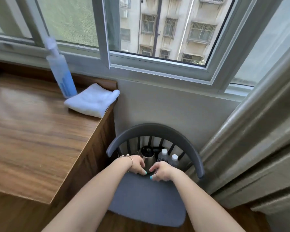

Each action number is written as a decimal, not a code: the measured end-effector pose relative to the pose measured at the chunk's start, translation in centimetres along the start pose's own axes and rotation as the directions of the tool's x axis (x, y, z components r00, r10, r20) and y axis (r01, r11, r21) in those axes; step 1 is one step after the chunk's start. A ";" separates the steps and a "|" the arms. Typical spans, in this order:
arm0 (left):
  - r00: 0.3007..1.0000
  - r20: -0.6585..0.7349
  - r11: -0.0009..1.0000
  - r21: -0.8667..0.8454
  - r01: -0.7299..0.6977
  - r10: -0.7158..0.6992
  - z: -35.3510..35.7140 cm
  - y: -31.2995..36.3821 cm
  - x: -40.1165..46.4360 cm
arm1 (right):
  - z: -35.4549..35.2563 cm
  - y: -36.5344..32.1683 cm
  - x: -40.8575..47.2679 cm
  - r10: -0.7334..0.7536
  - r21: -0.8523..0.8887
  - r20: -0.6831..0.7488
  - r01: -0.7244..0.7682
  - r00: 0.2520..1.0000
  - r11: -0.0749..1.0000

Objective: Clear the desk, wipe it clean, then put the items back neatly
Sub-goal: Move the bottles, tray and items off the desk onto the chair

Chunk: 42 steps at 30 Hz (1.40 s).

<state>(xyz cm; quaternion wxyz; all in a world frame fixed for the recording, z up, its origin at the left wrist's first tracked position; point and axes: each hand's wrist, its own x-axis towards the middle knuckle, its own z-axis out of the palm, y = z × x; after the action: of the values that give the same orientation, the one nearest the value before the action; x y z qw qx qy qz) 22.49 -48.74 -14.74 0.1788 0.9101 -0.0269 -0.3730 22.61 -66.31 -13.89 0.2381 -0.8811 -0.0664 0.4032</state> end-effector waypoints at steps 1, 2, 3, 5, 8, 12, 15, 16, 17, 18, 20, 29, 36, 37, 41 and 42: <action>1.000 -0.007 0.999 -0.046 0.002 -0.002 0.6 -0.7 -0.9 | 0.6 -0.6 -0.5 -0.016 -0.030 0.027 0.017 1.000 0.999; 1.000 -0.011 0.997 -0.077 0.005 -0.006 1.3 -1.3 -1.9 | 1.2 -1.1 -0.9 -0.033 -0.055 0.045 0.036 0.998 0.998; 1.000 -0.013 0.995 -0.103 0.009 -0.011 1.9 -2.0 -2.9 | 1.9 -1.7 -1.3 -0.048 -0.084 0.055 0.053 0.997 0.995; 0.999 -0.020 0.986 -0.163 0.029 -0.033 3.3 -3.4 -5.1 | 3.4 -2.9 -2.0 -0.084 -0.133 0.077 0.093 0.994 0.987; 0.996 -0.046 0.948 -0.314 0.058 -0.077 5.5 -5.9 -8.5 | 6.1 -5.0 -3.0 -0.117 -0.175 0.134 0.140 0.984 0.975; 0.983 -0.079 0.857 -0.505 0.106 -0.168 9.1 -9.8 -12.6 | 10.3 -8.2 -3.9 -0.158 -0.229 0.220 0.208 0.963 0.951; 0.967 -0.070 0.806 -0.568 0.163 -0.245 11.6 -13.5 -15.9 | 13.8 -10.5 -4.5 -0.161 -0.299 0.279 0.245 0.947 0.922; 0.960 -0.065 0.796 -0.575 0.187 -0.272 12.2 -14.6 -17.1 | 14.8 -11.3 -4.8 -0.164 -0.322 0.293 0.258 0.942 0.911; 0.953 -0.064 0.786 -0.583 0.206 -0.296 12.9 -15.8 -18.1 | 15.9 -12.1 -5.0 -0.167 -0.342 0.302 0.270 0.939 0.900; 0.945 -0.067 0.779 -0.586 0.222 -0.320 13.3 -16.8 -19.4 | 16.9 -12.9 -5.3 -0.174 -0.353 0.313 0.284 0.934 0.891; 0.923 -0.099 0.761 -0.602 0.241 -0.371 14.0 -18.8 -21.8 | 18.8 -14.8 -5.9 -0.179 -0.358 0.332 0.299 0.926 0.884; 0.850 -0.137 0.678 -0.673 0.297 -0.509 16.8 -28.2 -32.8 | 28.2 -25.7 -9.1 -0.283 -0.391 0.385 0.434 0.878 0.812; 0.806 -0.123 0.622 -0.706 0.338 -0.578 18.2 -35.1 -40.8 | 34.2 -33.2 -10.9 -0.334 -0.414 0.417 0.503 0.846 0.758; 0.799 -0.118 0.613 -0.709 0.348 -0.590 18.2 -36.0 -41.7 | 34.7 -34.3 -11.1 -0.344 -0.418 0.424 0.518 0.838 0.746; 0.779 -0.098 0.580 -0.727 0.369 -0.619 17.6 -39.6 -44.1 | 36.6 -38.6 -11.0 -0.376 -0.428 0.436 0.555 0.818 0.713; 0.773 -0.106 0.574 -0.733 0.365 -0.626 17.3 -40.4 -44.5 | 37.1 -39.6 -10.8 -0.377 -0.431 0.435 0.557 0.818 0.710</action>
<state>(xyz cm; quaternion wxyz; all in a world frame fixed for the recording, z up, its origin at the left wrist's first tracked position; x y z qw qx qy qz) -24.85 -8.13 -10.28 0.3839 0.8006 0.4036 -0.2210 -9.14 -21.31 -8.63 0.0617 -0.7881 -0.4378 0.4282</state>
